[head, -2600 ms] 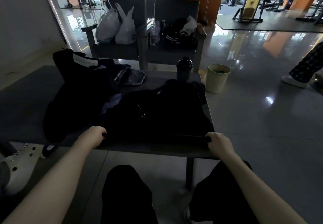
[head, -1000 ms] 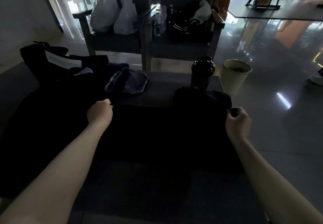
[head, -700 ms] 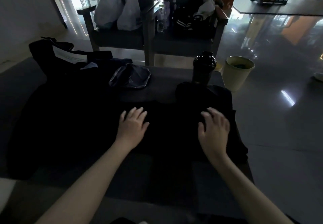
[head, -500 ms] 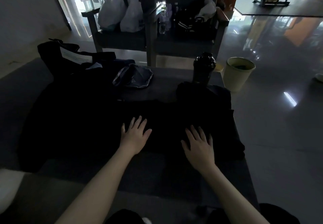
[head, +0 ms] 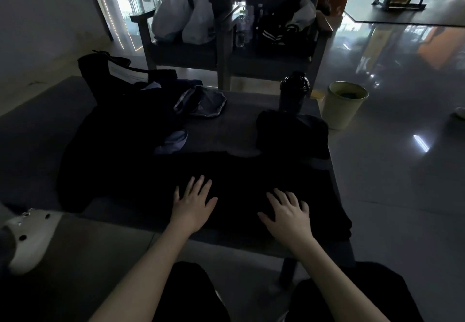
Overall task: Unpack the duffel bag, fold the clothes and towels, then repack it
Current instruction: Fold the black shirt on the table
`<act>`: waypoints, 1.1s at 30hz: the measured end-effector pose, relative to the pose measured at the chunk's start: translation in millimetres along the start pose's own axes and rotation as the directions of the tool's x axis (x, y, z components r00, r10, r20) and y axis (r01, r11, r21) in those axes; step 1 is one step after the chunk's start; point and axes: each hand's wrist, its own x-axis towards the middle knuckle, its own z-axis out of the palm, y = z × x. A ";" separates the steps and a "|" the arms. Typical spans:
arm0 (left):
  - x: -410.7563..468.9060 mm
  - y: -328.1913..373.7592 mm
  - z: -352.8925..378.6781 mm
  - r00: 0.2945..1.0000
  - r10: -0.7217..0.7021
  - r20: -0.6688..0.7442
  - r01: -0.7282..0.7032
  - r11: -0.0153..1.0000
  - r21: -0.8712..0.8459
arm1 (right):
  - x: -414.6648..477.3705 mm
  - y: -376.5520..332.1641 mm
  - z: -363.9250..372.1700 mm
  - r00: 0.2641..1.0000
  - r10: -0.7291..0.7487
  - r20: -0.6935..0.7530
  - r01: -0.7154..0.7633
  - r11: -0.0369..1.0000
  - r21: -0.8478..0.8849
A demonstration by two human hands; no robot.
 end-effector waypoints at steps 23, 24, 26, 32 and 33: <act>-46.4 -76.4 -34.8 0.672 -0.732 0.111 0.580 0.427 -0.694 | -5.5 -7.0 2.8 0.988 0.083 0.127 -0.087 0.996 0.027; -45.0 -75.6 -37.1 0.671 -0.728 0.143 0.578 0.391 -0.716 | -6.5 -7.8 3.3 0.989 0.083 0.125 -0.088 0.996 0.030; -42.0 -74.3 -40.5 0.643 -0.736 0.212 0.584 0.293 -0.757 | -8.3 -8.9 3.4 0.989 0.085 0.123 -0.090 0.995 0.035; -42.9 -33.6 -59.7 0.758 -0.519 -0.395 0.182 0.750 -0.636 | -8.5 -12.2 4.4 0.989 0.094 0.115 -0.100 0.994 0.041; -42.5 -22.4 -62.6 0.790 -0.364 -0.493 0.054 0.842 -0.536 | -7.6 -12.8 4.5 0.989 0.094 0.114 -0.099 0.994 0.040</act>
